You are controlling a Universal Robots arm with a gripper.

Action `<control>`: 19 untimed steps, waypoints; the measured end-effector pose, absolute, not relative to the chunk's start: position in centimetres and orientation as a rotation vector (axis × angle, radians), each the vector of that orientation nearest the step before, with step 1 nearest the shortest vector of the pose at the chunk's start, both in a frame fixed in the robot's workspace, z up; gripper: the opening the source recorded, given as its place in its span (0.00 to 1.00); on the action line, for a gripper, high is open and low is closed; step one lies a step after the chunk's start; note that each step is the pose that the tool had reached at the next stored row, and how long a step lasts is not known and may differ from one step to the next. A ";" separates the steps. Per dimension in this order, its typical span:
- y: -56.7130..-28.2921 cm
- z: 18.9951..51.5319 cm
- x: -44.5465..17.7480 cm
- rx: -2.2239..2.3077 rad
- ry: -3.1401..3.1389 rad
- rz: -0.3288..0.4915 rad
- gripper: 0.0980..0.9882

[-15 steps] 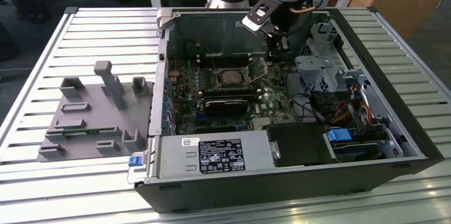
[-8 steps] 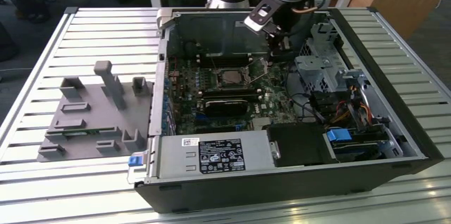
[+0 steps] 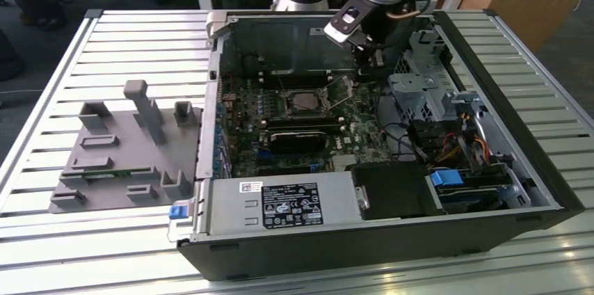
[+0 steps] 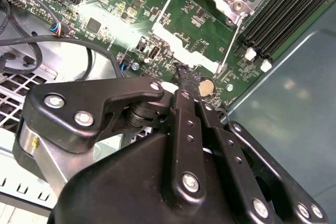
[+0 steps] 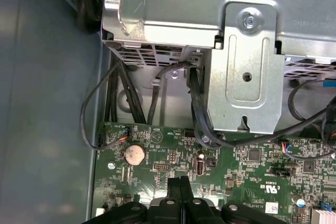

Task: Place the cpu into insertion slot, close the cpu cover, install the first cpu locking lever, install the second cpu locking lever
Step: 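Close the cpu cover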

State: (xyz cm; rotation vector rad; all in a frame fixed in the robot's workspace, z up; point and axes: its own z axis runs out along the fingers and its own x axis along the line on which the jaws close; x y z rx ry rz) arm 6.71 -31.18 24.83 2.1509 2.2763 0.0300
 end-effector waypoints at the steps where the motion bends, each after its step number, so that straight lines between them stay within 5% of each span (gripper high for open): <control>1: -31.2 24.8 6.8 2.151 2.276 0.030 0.01; 19: -31.2 23.9 7.0 2.151 2.277 0.026 0.01</control>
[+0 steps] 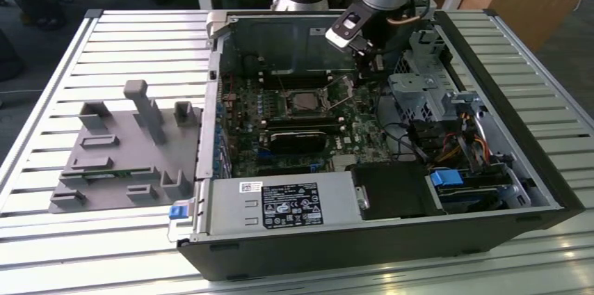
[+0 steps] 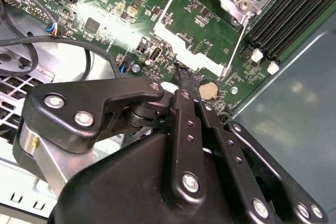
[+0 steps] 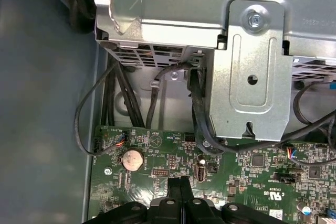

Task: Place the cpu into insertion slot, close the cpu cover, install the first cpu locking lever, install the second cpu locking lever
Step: 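Close the cpu cover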

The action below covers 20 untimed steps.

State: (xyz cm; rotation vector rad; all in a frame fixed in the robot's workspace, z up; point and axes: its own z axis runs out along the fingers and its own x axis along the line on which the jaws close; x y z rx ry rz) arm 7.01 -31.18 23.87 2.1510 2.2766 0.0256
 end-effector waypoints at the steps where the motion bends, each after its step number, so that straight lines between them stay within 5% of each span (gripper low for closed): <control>1: -31.2 23.9 7.0 2.151 2.276 0.025 0.01; 20: -31.2 23.9 4.5 2.151 2.277 0.025 0.01</control>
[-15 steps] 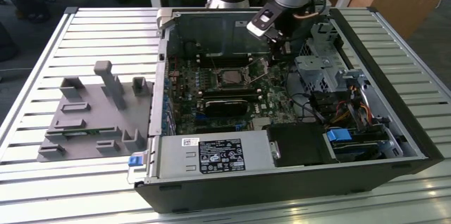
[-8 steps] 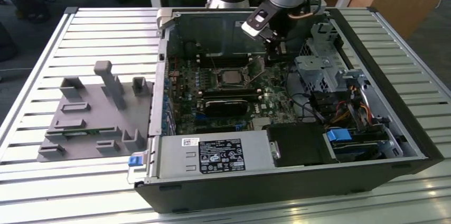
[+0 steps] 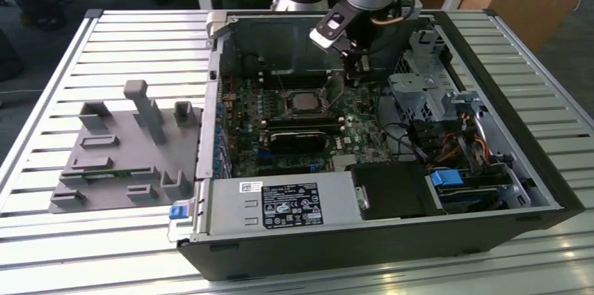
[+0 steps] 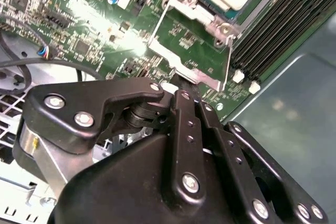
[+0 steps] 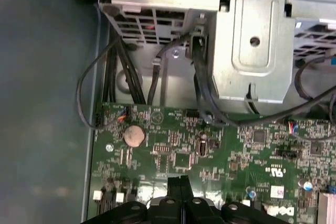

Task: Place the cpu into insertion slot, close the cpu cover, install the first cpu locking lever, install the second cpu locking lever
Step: 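Close the cpu cover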

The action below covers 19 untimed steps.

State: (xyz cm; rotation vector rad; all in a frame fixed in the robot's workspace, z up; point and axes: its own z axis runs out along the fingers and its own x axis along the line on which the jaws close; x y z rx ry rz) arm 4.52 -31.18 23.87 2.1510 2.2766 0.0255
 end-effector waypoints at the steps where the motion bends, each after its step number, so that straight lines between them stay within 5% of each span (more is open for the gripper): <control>1: -31.2 23.9 4.3 2.151 2.277 0.025 0.01; 19: -31.2 23.8 1.4 2.151 2.277 0.026 0.01</control>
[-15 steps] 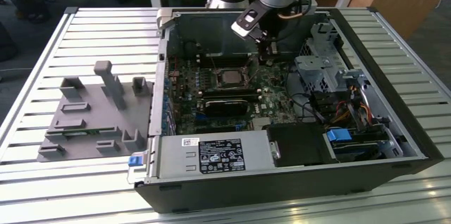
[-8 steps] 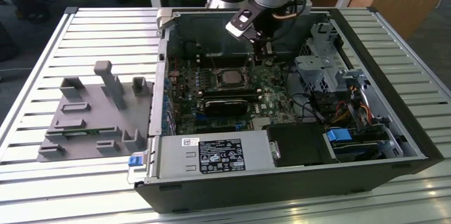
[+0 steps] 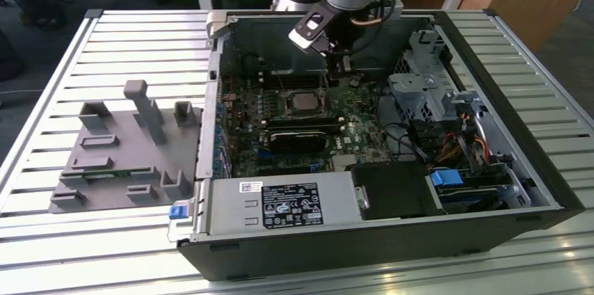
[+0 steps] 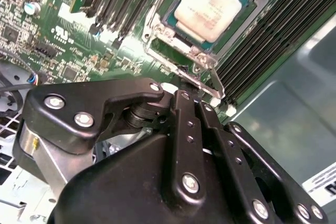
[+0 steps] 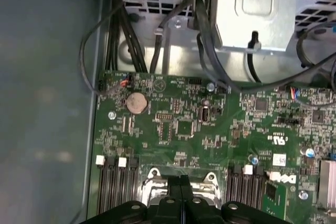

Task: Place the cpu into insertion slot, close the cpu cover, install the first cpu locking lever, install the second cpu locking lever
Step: 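Close the cpu cover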

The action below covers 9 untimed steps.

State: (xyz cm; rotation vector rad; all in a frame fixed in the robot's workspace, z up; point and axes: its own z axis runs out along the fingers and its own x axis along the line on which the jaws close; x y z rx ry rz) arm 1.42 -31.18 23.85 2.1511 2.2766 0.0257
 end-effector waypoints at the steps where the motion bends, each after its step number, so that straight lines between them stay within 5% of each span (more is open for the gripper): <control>1: -31.2 23.8 1.3 2.151 2.277 0.026 0.01; 9: -31.2 23.6 0.5 2.151 2.277 0.026 0.01</control>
